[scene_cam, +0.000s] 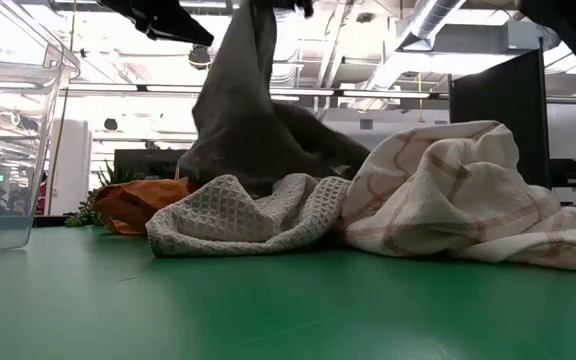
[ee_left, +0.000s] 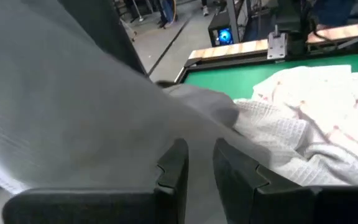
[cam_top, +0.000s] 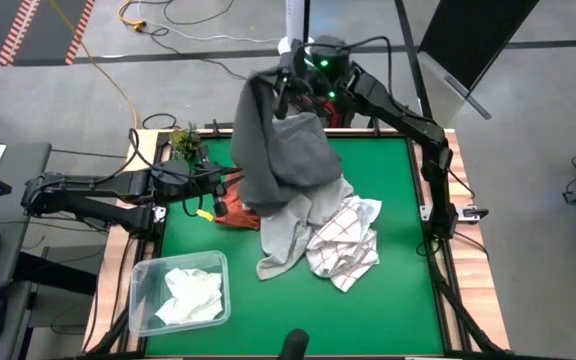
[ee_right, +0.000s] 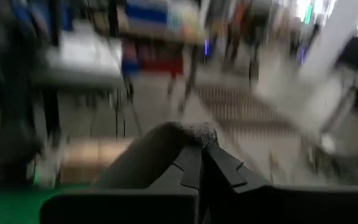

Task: Sort towels by color in basket
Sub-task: Put the gray towel into the top transparent bin

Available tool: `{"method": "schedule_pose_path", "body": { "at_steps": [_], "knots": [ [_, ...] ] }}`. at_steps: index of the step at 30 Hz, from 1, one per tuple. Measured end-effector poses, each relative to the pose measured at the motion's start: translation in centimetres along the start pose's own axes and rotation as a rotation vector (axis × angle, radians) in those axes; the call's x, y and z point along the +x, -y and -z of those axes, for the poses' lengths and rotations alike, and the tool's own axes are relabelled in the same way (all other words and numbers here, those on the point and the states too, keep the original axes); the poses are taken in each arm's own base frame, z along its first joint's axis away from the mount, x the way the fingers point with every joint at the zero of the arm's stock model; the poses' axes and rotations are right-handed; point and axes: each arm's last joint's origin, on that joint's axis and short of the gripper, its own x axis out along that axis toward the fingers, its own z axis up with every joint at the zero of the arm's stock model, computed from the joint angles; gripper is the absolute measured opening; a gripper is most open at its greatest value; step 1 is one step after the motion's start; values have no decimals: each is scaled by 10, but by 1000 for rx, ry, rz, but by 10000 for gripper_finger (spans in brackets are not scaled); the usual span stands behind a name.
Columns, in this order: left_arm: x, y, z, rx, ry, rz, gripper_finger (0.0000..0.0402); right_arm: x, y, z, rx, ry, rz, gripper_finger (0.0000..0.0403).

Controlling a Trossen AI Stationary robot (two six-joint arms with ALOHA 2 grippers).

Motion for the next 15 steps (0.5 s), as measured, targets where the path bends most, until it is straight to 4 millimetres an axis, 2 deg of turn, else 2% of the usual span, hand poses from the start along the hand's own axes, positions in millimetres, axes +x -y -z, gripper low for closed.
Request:
{"method": "schedule_pose_path", "body": {
  "at_steps": [9,15],
  "knots": [
    [-1,-4,3,18,-54,-131,66,-12,-8,57,47,-605,18,30],
    [-1,-4,3,52,-51,-132,66,-10,-14,97,127,-855,-3,30]
  ]
}}
